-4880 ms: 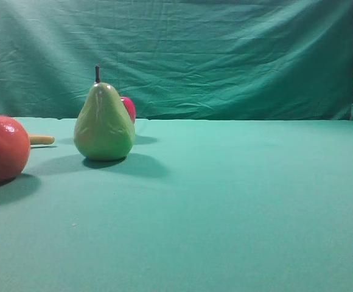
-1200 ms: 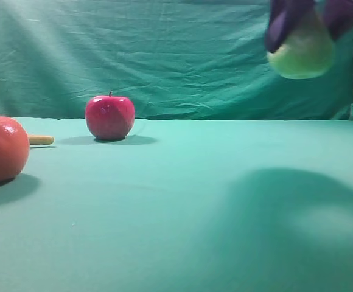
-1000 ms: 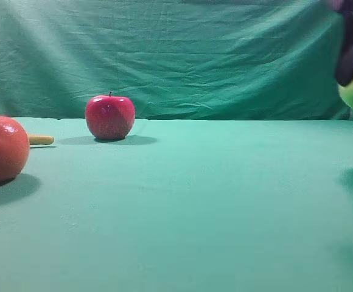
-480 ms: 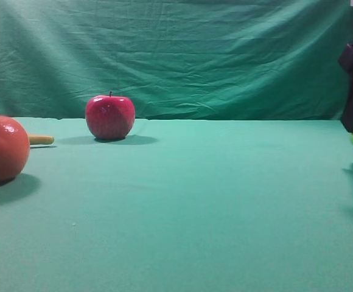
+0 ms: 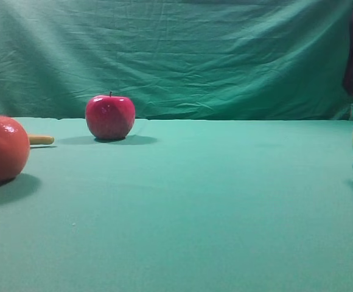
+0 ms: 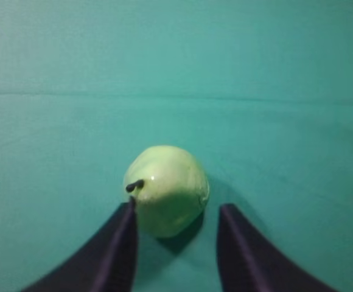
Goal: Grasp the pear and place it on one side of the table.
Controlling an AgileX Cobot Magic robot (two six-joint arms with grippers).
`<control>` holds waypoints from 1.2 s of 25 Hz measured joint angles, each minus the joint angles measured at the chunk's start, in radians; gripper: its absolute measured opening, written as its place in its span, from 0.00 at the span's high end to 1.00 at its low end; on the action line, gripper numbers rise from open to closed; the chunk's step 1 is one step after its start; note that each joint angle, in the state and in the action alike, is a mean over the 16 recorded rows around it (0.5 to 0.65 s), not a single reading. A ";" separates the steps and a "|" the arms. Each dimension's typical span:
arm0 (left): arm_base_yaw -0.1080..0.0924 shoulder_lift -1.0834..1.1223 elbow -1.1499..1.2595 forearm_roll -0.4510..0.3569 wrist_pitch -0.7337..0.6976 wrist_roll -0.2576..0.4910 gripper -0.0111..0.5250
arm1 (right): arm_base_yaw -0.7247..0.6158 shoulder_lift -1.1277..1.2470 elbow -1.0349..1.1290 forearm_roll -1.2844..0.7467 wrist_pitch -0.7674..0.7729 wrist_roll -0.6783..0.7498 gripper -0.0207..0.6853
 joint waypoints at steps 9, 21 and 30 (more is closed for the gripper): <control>0.000 0.000 0.000 0.000 0.000 0.000 0.98 | 0.000 -0.386 0.012 0.081 0.231 -0.037 0.93; 0.000 0.000 0.000 0.000 0.000 0.000 0.98 | 0.000 -0.785 0.071 0.188 0.312 -0.059 0.97; 0.000 0.000 0.000 0.000 0.000 0.000 0.98 | -0.005 -0.871 0.113 0.107 0.251 -0.056 0.97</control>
